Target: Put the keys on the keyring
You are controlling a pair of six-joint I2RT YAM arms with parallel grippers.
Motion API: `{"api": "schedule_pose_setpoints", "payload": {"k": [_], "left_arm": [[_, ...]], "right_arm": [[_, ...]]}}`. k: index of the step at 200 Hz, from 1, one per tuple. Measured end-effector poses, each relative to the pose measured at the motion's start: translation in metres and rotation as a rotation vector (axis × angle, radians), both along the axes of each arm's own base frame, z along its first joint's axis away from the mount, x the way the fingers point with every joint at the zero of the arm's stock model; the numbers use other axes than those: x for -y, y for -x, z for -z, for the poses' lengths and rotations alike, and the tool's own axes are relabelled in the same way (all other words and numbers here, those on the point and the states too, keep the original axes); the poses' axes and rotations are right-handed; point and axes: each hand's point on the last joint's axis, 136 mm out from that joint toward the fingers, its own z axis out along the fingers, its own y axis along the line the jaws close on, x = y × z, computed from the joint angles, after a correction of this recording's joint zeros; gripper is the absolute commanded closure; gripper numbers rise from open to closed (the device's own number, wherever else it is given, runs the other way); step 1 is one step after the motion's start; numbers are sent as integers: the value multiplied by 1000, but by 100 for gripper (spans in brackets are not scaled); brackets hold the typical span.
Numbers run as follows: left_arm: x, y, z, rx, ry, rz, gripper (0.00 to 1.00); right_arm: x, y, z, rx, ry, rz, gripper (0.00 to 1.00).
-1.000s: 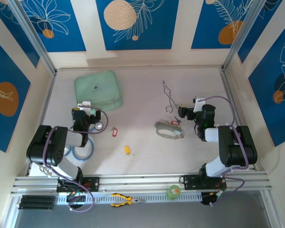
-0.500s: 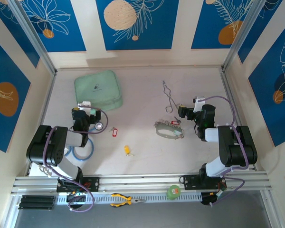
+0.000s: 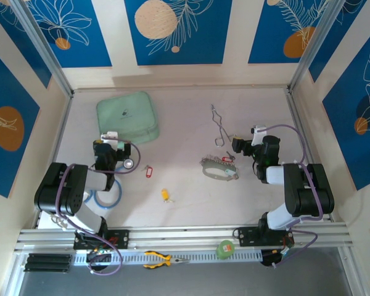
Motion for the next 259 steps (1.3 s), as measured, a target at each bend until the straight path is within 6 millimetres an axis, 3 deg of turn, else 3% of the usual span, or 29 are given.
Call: {"api": "schedule_pose_setpoints", "payload": {"k": [23,61,82,102,123,144,172,198,220,259], "left_arm": [[-1,11,-21,30,4,-3,2],[-8,20,-108,191,42,-41,0],[-7,29,-131,220,87,-43,0],[-2,38,-129,186,146,-23,0],[10,42,-112,101,204,13,1],[35,45,-97,-3,255,80,4],[79,47,-97,-83,309,193,4],[106,59,-91,-139,343,250,4],[112,67,-80,-194,378,240,4],[104,83,-71,-244,435,181,4]], "right_arm": [[-3,6,-23,-10,11,7,9],[-27,5,-115,66,-23,-9,16],[-46,15,-129,-7,-63,-21,18],[-66,32,-115,-150,-82,-40,23],[-88,54,-93,-320,-91,-88,28],[-112,73,-72,-474,-62,-144,28],[-148,93,-57,-594,47,-247,29],[-166,98,-42,-670,172,-303,41],[-178,92,-26,-741,287,-306,43],[-200,91,11,-829,498,-319,54]]}}
